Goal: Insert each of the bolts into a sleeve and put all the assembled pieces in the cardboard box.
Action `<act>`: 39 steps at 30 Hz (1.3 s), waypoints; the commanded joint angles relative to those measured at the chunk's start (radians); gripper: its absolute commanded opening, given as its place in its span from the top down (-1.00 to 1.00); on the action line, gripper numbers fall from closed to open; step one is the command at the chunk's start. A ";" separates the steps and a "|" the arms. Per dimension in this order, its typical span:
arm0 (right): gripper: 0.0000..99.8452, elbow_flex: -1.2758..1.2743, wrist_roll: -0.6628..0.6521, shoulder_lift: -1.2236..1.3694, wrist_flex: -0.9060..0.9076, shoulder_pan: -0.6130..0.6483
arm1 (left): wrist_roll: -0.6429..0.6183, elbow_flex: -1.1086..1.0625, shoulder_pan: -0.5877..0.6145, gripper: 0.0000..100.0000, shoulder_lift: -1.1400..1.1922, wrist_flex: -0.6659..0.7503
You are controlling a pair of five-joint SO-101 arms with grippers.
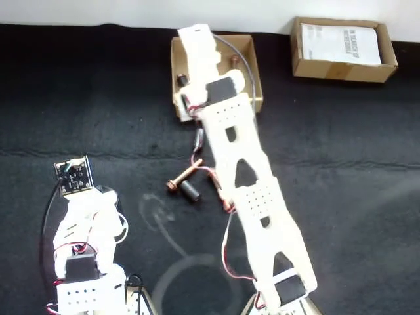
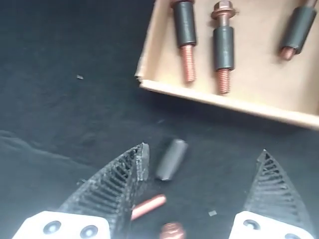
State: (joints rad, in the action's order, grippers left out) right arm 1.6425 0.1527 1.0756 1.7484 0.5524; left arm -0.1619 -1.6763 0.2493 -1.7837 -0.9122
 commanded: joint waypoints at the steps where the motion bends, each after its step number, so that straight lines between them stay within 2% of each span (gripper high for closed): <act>1: 0.39 0.124 0.069 -0.107 0.016 0.042 | 0.003 -0.018 0.012 0.98 -0.022 0.008; 6: 0.39 0.081 0.092 -0.105 0.019 0.076 | 0.003 -0.018 0.013 0.98 -0.022 0.008; 10: 0.39 -0.087 0.150 -0.130 0.019 0.071 | 0.003 -0.018 0.013 0.98 -0.022 0.008; 18: 0.39 -0.466 0.150 -0.292 0.018 0.070 | 0.003 -0.018 0.013 0.98 -0.022 0.008; 22: 0.39 -0.555 0.152 -0.298 -0.005 0.070 | 0.003 -0.018 0.013 0.97 -0.022 0.008; 39: 0.39 -0.842 0.152 -0.297 -0.389 0.027 | 0.003 -0.018 0.013 0.97 -0.022 0.008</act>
State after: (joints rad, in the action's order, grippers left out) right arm 0.8186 0.2954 0.8608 1.4062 0.5969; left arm -0.1619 -1.6778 0.2493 -1.7837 -0.9122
